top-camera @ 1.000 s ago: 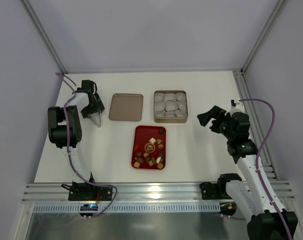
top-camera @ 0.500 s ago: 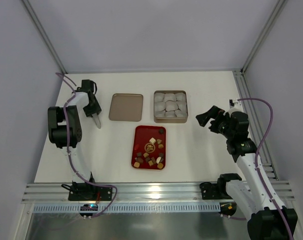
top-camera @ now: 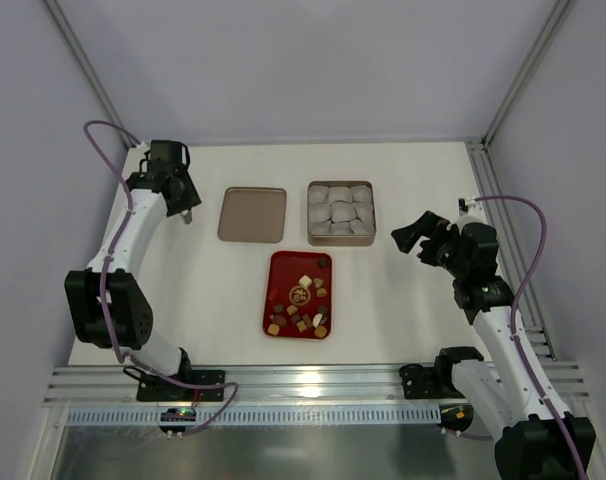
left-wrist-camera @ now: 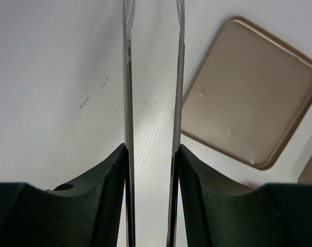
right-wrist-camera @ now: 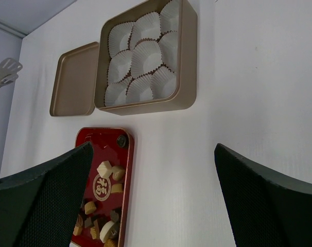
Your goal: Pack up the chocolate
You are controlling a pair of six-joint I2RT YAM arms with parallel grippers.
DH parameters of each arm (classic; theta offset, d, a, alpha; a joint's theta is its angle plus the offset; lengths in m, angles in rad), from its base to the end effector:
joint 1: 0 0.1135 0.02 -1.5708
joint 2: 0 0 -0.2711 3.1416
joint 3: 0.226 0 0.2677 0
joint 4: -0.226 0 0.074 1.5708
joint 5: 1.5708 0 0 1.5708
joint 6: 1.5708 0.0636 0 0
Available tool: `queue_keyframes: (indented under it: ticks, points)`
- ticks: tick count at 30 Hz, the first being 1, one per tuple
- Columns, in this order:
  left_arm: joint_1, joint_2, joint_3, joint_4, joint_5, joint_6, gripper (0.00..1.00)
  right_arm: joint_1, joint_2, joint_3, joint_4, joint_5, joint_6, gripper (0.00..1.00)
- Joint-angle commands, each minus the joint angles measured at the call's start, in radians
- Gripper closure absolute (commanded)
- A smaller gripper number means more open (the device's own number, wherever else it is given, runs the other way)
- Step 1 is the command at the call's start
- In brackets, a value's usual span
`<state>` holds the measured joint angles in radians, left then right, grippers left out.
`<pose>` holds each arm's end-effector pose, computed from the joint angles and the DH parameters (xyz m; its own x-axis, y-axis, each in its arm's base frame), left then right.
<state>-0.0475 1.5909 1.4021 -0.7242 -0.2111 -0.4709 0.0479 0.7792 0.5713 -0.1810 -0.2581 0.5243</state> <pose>0.3764 -0.0046 0.2867 -0.6674 -0.4124 -0.6201 -0.4313 0.8929 -0.1296 0.2191 0.0268 0.2575 -0.4691 0.4621 -0.7526 -0.0547 0.8353 0.5470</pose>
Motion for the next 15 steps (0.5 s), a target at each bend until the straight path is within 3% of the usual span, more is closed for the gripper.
queue_keyframes:
  ticks: [1, 9, 15]
  points:
    - [-0.014, -0.083, -0.008, -0.063, -0.021, 0.005, 0.58, -0.003, -0.011, 0.050, 0.025, -0.012, -0.018, 0.00]
    - [-0.123, -0.216, 0.020, -0.165, -0.014, 0.020, 0.57, -0.003, -0.015, 0.050, 0.015, -0.013, -0.023, 0.00]
    - [-0.274, -0.314, -0.004, -0.224, -0.028, 0.002, 0.58, -0.003, -0.021, 0.055, 0.003, -0.007, -0.030, 0.00]
